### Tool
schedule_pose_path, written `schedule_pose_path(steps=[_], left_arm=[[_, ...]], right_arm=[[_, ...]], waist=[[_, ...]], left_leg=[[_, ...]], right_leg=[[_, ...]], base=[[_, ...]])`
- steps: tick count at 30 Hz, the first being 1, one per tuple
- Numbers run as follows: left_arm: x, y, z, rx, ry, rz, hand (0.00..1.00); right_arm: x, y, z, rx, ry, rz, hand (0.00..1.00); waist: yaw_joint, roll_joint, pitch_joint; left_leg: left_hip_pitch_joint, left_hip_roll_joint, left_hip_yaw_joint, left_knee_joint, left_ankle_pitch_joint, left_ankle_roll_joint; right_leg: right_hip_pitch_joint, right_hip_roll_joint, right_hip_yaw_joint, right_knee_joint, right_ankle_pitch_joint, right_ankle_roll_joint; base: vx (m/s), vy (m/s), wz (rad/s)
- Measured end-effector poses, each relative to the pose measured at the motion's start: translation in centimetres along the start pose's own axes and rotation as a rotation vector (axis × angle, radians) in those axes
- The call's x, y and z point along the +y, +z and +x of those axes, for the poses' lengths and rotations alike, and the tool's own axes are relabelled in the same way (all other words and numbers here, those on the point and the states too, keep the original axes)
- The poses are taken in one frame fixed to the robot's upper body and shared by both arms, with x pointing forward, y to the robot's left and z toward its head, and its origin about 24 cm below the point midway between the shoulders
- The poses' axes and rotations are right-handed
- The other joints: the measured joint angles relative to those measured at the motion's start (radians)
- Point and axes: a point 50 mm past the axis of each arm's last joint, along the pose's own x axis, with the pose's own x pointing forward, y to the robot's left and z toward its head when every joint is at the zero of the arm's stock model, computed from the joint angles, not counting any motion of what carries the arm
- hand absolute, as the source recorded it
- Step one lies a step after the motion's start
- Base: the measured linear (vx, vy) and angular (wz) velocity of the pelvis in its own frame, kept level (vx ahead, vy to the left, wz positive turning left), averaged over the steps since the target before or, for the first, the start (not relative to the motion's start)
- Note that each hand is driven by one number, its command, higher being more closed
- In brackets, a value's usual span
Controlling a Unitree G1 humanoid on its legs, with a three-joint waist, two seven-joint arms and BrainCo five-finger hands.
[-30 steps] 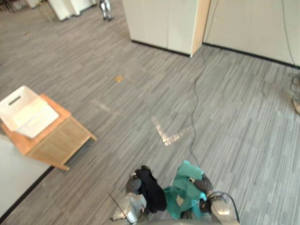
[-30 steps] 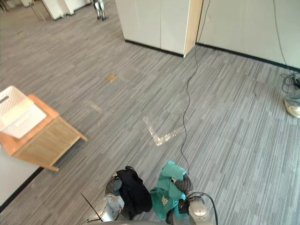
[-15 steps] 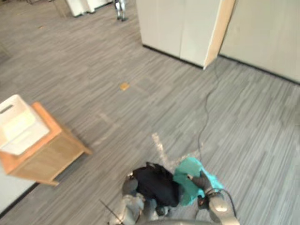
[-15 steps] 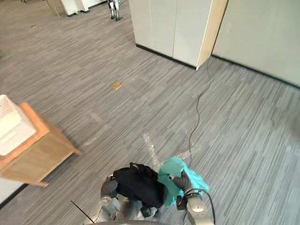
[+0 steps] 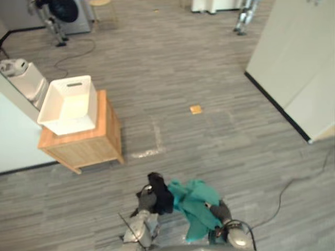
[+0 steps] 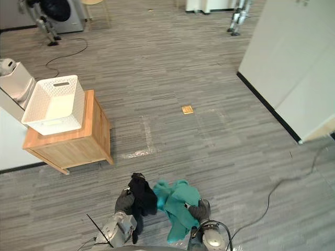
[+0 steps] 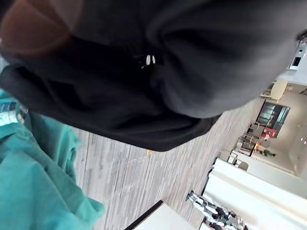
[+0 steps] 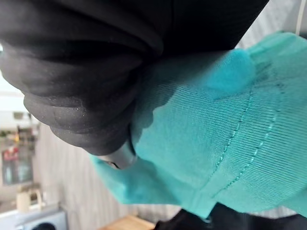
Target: Tidy the bed and pick cloth on bed and put in laundry
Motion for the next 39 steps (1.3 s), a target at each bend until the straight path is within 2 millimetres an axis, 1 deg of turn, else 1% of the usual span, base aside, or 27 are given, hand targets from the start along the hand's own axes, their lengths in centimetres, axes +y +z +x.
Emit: schedule_pose_path(steps=[1, 2, 3, 4, 6, 8, 10, 13, 15, 17, 18, 19, 20, 21, 22, 23, 24, 26, 29, 30, 32, 33, 34, 35, 37, 38, 39], left_arm=[[-0.5, -0.1, 0.0, -0.003, 0.0, -0.028, 1.0], [-0.5, -0.2, 0.0, -0.001, 0.009, -0.041, 1.0], [-0.4, -0.3, -0.1, 0.004, 0.008, -0.04, 1.0], [-0.4, -0.6, -0.3, 0.013, 0.006, -0.038, 1.0], [-0.5, -0.4, -0.3, 0.005, -0.009, -0.039, 1.0], [-0.9, 0.3, -0.2, -0.023, -0.034, -0.042, 1.0], [-1.4, 1.1, -0.2, -0.061, -0.071, -0.024, 1.0], [-2.0, 2.0, -0.2, -0.101, -0.1, 0.016, 1.0], [-2.3, 2.7, -0.3, -0.134, -0.104, 0.041, 1.0], [-2.6, 3.7, -0.5, -0.181, -0.112, 0.056, 1.0], [-2.7, 4.4, -0.7, -0.217, -0.113, 0.068, 1.0], [-2.7, 4.8, -0.7, -0.234, -0.111, 0.073, 1.0], [-2.8, 5.4, -0.5, -0.266, -0.105, 0.086, 1.0], [-2.8, 6.2, -0.5, -0.303, -0.095, 0.089, 1.0], [-2.7, 6.5, -0.5, -0.32, -0.084, 0.095, 1.0], [-2.5, 6.9, -0.5, -0.339, -0.063, 0.116, 1.0], [-2.1, 7.1, -0.4, -0.345, -0.044, 0.142, 1.0], [-1.6, 7.4, -0.5, -0.36, -0.034, 0.171, 1.0], [-1.4, 7.9, -0.7, -0.389, -0.024, 0.193, 1.0], [-1.4, 7.9, -0.7, -0.389, -0.025, 0.194, 1.0], [-1.5, 7.9, -0.7, -0.391, -0.032, 0.194, 1.0], [-1.7, 7.9, -0.7, -0.39, -0.039, 0.195, 1.0], [-2.0, 7.7, -0.6, -0.386, -0.054, 0.196, 1.0], [-2.1, 7.7, -0.5, -0.385, -0.059, 0.197, 1.0], [-2.2, 7.8, -0.4, -0.387, -0.068, 0.204, 1.0], [-2.0, 7.7, -0.5, -0.383, -0.062, 0.209, 1.0], [-1.6, 7.3, -0.6, -0.37, -0.051, 0.209, 1.0]], right_arm=[[-0.5, 0.2, 0.1, -0.007, -0.003, -0.022, 1.0], [-1.1, 0.6, 0.3, -0.019, -0.006, -0.047, 1.0], [-1.2, 0.7, 0.3, -0.02, -0.004, -0.059, 1.0], [-1.4, 0.9, 0.4, -0.029, -0.003, -0.066, 1.0], [-1.2, 1.0, 0.4, -0.032, 0.005, -0.063, 1.0], [-1.0, 1.2, 0.5, -0.041, 0.012, -0.065, 1.0], [-1.0, 1.2, 0.5, -0.041, 0.01, -0.063, 1.0], [-1.2, 1.6, 0.6, -0.056, 0.001, -0.063, 1.0], [-1.1, 3.4, 0.8, -0.129, 0.002, -0.068, 1.0], [-1.1, 4.5, 0.7, -0.181, -0.007, -0.072, 1.0], [-1.0, 4.7, 0.6, -0.198, -0.008, -0.079, 1.0], [-1.0, 4.7, 0.6, -0.2, -0.007, -0.08, 1.0], [-0.9, 4.7, 0.6, -0.204, -0.006, -0.088, 1.0], [-0.8, 4.8, 0.7, -0.208, -0.003, -0.096, 1.0], [-0.6, 4.9, 0.8, -0.214, 0.0, -0.1, 1.0], [-0.3, 4.8, 1.0, -0.207, 0.005, -0.106, 1.0], [0.2, 4.4, 1.0, -0.191, 0.011, -0.088, 1.0], [0.7, 4.2, 1.1, -0.185, 0.023, -0.082, 1.0], [1.6, 4.6, 1.2, -0.203, 0.046, -0.078, 1.0], [1.7, 4.7, 1.3, -0.207, 0.053, -0.079, 1.0], [1.8, 5.2, 1.5, -0.222, 0.061, -0.075, 1.0], [1.8, 5.3, 1.5, -0.226, 0.062, -0.073, 1.0], [1.8, 5.4, 1.6, -0.232, 0.057, -0.062, 1.0], [1.7, 5.4, 1.5, -0.231, 0.051, -0.054, 1.0], [1.5, 5.2, 1.4, -0.225, 0.033, -0.032, 1.0], [1.6, 4.7, 1.2, -0.213, 0.036, -0.024, 1.0], [1.9, 4.4, 1.0, -0.205, 0.049, -0.022, 1.0]], waist=[[0.004, 0.026, 0.0], [0.008, 0.055, 0.018], [0.011, 0.065, 0.025], [0.027, 0.078, 0.038], [0.035, 0.073, 0.04], [0.04, 0.072, 0.04], [0.046, 0.056, 0.047], [0.057, 0.029, 0.053], [0.06, 0.005, 0.054], [0.066, -0.007, 0.048], [0.069, -0.02, 0.026], [0.074, -0.032, 0.015], [0.084, -0.034, -0.008], [0.083, -0.041, -0.008], [0.08, -0.049, -0.004], [0.061, -0.07, 0.006], [0.038, -0.071, 0.007], [0.017, -0.063, 0.011], [0.001, -0.056, 0.017], [0.002, -0.058, 0.022], [0.002, -0.033, 0.034], [0.002, -0.032, 0.032], [0.001, -0.026, 0.032], [-0.001, -0.029, 0.03], [-0.005, -0.037, 0.03], [-0.009, -0.047, 0.026], [-0.013, -0.047, 0.025]], left_leg=[[-0.082, 0.032, 0.003, 0.166, 0.066, 0.031], [-0.185, 0.089, 0.04, 0.371, 0.22, 0.1], [-0.224, 0.118, 0.064, 0.463, 0.276, 0.115], [-0.296, 0.117, 0.129, 0.67, 0.244, 0.119], [-0.351, 0.073, 0.186, 0.737, 0.205, 0.08], [-0.419, 0.031, 0.279, 0.696, 0.163, 0.047], [-0.463, 0.005, 0.437, 0.481, 0.121, 0.065], [-0.465, -0.048, 0.557, 0.193, 0.12, 0.07], [-0.472, -0.083, 0.641, -0.02, 0.139, 0.073], [-0.458, -0.095, 0.681, -0.079, 0.231, 0.136], [-0.435, -0.116, 0.699, -0.103, 0.291, 0.218], [-0.426, -0.135, 0.7, -0.11, 0.284, 0.239], [-0.401, -0.165, 0.695, -0.141, 0.27, 0.248], [-0.356, -0.196, 0.668, -0.182, 0.26, 0.247], [-0.325, -0.215, 0.654, -0.206, 0.258, 0.249], [-0.253, -0.256, 0.609, -0.24, 0.251, 0.258], [-0.19, -0.274, 0.543, -0.255, 0.236, 0.261], [-0.124, -0.277, 0.441, -0.264, 0.23, 0.261], [-0.058, -0.279, 0.287, -0.299, 0.22, 0.243], [-0.036, -0.277, 0.229, -0.299, 0.211, 0.227], [-0.006, -0.252, 0.154, -0.299, 0.18, 0.173], [-0.001, -0.244, 0.14, -0.299, 0.171, 0.158], [0.01, -0.219, 0.11, -0.298, 0.147, 0.117], [0.016, -0.21, 0.094, -0.297, 0.134, 0.102], [0.052, -0.178, 0.057, -0.296, 0.095, 0.051], [0.085, -0.154, 0.038, -0.27, 0.056, 0.03], [0.097, -0.115, 0.041, -0.171, 0.006, 0.011]], right_leg=[[0.021, 0.032, -0.03, -0.005, -0.02, -0.034], [0.088, 0.077, -0.059, -0.051, -0.03, -0.077], [0.132, 0.1, -0.069, -0.082, -0.031, -0.092], [0.245, 0.136, -0.083, -0.142, -0.046, -0.133], [0.309, 0.146, -0.079, -0.181, -0.067, -0.164], [0.362, 0.156, -0.085, -0.234, -0.08, -0.17], [0.43, 0.157, -0.13, -0.298, -0.096, -0.15], [0.476, 0.145, -0.189, -0.337, -0.111, -0.143], [0.516, 0.123, -0.234, -0.357, -0.144, -0.111], [0.562, 0.103, -0.25, -0.367, -0.171, -0.069], [0.578, 0.084, -0.249, -0.357, -0.188, -0.041], [0.574, 0.064, -0.246, -0.332, -0.2, -0.022], [0.533, 0.03, -0.241, -0.216, -0.218, 0.006], [0.447, -0.014, -0.235, 0.023, -0.232, 0.027], [0.391, -0.041, -0.226, 0.18, -0.22, 0.03], [0.293, -0.096, -0.193, 0.484, -0.155, 0.033], [0.235, -0.107, -0.163, 0.682, -0.14, 0.025], [0.164, -0.109, -0.17, 0.804, -0.153, 0.001], [0.052, -0.124, -0.198, 0.744, -0.205, -0.03], [0.031, -0.132, -0.219, 0.639, -0.223, -0.047], [0.015, -0.096, -0.199, 0.273, -0.212, -0.059], [0.012, -0.079, -0.179, 0.147, -0.192, -0.055], [0.009, -0.052, -0.102, -0.136, -0.091, -0.054], [0.002, -0.051, -0.068, -0.21, -0.05, -0.041], [-0.013, -0.059, 0.01, -0.276, 0.003, -0.025], [-0.002, -0.066, 0.008, -0.245, -0.009, -0.047], [0.013, -0.051, -0.01, -0.167, 0.061, -0.03]], base=[[0.5, -0.652, 0.44], [0.39, -0.482, 0.19], [0.57, -0.639, 0.07], [0.54, -0.579, -0.09], [0.44, -0.449, -0.07], [0.33, -0.241, 0.08], [0.37, -0.187, 0.49], [0.4, -0.105, 0.72], [0.35, -0.013, 0.55], [0.43, 0.053, 0.35], [0.49, 0.113, 0.24], [0.53, 0.181, 0.25], [0.53, 0.238, 0.36], [0.53, 0.247, 0.43], [0.54, 0.236, 0.77], [0.53, 0.176, 1.29], [0.54, 0.146, 1.52], [0.53, 0.044, 1.76], [0.45, -0.06, 1.6], [0.52, -0.168, 1.85], [0.42, -0.207, 1.38], [0.43, -0.252, 1.09], [0.45, -0.305, 1.08], [0.58, -0.432, 1.35], [0.46, -0.398, 1.16], [0.54, -0.535, 1.18], [0.64, -0.651, 1.1]])
